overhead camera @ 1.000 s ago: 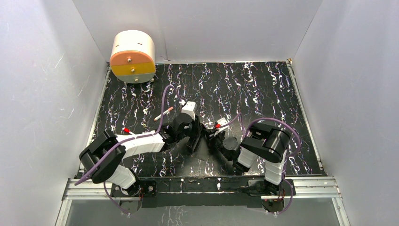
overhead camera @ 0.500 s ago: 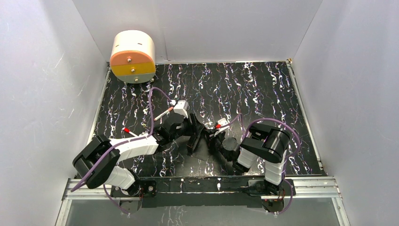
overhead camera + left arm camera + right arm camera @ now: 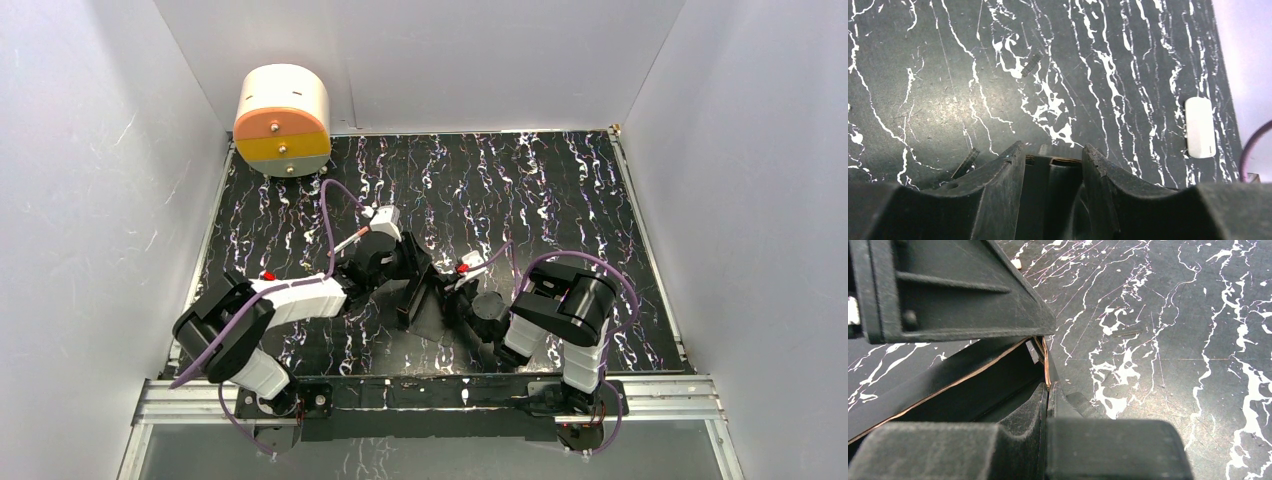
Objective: Fold the paper box
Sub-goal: Fold the paper box at the center of the board.
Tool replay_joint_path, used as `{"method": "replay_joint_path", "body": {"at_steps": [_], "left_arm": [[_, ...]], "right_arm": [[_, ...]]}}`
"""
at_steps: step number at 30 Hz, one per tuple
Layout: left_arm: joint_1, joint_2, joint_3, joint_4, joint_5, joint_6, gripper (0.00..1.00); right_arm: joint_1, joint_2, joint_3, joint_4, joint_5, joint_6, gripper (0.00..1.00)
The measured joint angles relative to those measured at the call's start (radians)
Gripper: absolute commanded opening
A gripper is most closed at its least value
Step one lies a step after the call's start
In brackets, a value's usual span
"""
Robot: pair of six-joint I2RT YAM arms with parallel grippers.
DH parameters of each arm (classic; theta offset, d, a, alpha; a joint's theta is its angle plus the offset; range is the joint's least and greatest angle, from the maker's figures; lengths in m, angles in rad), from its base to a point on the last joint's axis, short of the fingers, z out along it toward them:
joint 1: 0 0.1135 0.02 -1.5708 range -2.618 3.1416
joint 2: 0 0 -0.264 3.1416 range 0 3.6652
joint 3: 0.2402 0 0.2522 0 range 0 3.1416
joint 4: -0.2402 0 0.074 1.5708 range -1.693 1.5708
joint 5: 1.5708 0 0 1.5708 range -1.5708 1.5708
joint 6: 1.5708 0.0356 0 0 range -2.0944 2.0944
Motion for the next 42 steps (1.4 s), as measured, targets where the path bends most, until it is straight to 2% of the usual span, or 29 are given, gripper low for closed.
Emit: {"method": "replay_joint_path", "body": {"at_steps": [7, 9, 12, 16, 22, 29, 32, 35, 39, 42], "left_arm": [[0.001, 0.053, 0.015, 0.023, -0.008, -0.004, 0.36], [0.001, 0.064, 0.019, 0.030, -0.007, -0.004, 0.32], [0.001, 0.069, 0.022, 0.041, -0.005, -0.001, 0.22], [0.002, 0.069, 0.022, 0.055, -0.004, 0.003, 0.15], [0.002, 0.069, 0.020, 0.064, -0.012, 0.032, 0.13], [-0.005, 0.069, 0.020, 0.071, -0.019, 0.062, 0.13], [-0.007, 0.068, 0.020, 0.071, -0.026, 0.071, 0.13], [-0.010, 0.068, 0.020, 0.073, -0.031, 0.079, 0.13], [-0.013, 0.069, 0.020, 0.075, -0.035, 0.087, 0.13], [-0.013, 0.068, 0.020, 0.075, -0.035, 0.087, 0.13]], "right_arm": [[0.006, 0.001, 0.006, -0.004, -0.011, -0.006, 0.06], [0.008, 0.002, 0.007, -0.003, -0.013, -0.013, 0.07], [0.008, 0.003, 0.006, 0.000, -0.015, -0.023, 0.09], [0.007, 0.004, -0.001, 0.004, -0.018, -0.035, 0.17], [0.016, -0.014, -0.033, -0.024, -0.071, -0.074, 0.26], [0.021, -0.149, -0.062, -0.085, -0.111, -0.140, 0.41], [0.015, -0.254, -0.079, -0.166, -0.140, -0.189, 0.41], [-0.021, -0.389, -0.070, -0.314, -0.204, -0.230, 0.42], [-0.137, -0.518, -0.048, -0.479, -0.330, -0.258, 0.41], [-0.227, -0.542, -0.033, -0.566, -0.414, -0.270, 0.41]]}}
